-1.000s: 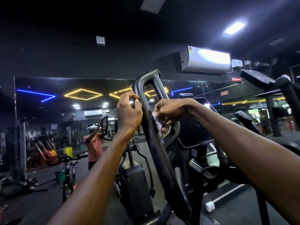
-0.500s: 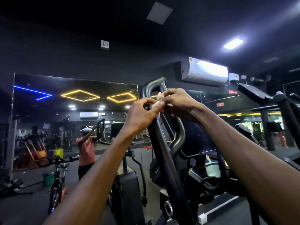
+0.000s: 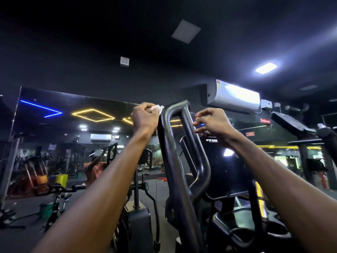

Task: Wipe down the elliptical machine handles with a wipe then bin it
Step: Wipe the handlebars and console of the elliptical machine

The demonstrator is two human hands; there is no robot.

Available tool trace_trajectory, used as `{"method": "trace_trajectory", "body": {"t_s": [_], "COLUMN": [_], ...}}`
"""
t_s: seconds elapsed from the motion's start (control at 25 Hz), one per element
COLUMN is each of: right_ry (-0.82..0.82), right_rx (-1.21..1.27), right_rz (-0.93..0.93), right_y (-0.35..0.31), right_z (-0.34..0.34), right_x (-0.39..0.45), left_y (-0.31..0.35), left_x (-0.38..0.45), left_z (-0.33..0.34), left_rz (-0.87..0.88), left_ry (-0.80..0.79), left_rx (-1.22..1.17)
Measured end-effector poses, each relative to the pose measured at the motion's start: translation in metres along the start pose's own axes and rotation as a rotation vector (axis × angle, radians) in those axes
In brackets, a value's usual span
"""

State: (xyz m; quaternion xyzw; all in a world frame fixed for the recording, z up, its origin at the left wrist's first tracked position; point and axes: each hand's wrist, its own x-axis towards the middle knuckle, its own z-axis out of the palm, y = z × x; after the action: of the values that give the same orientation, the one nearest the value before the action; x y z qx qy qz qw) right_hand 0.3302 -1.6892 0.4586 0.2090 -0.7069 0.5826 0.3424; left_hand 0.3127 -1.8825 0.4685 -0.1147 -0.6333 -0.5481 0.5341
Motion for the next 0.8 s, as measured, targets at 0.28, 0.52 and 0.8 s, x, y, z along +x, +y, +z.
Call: {"method": "trace_trajectory", "body": {"t_s": [0.28,0.52,0.8], "right_ry": [0.098,0.108,-0.077], "right_rx": [-0.179,-0.201,0.202], "right_rz": [-0.084,-0.009,0.302], "right_y": [0.026,0.041,0.049], "right_z": [-0.001,-0.002,0.018], "right_x": [0.025,0.044,0.080], "left_y": [-0.020,-0.043,-0.043], "left_x": [0.047,0.012,-0.036], "left_z": [0.026,0.034,0.021], "left_rz": [-0.336,-0.512,-0.300], "left_ry": [-0.214,-0.626,-0.744], "left_rx": [-0.290,-0.454,-0.626]}}
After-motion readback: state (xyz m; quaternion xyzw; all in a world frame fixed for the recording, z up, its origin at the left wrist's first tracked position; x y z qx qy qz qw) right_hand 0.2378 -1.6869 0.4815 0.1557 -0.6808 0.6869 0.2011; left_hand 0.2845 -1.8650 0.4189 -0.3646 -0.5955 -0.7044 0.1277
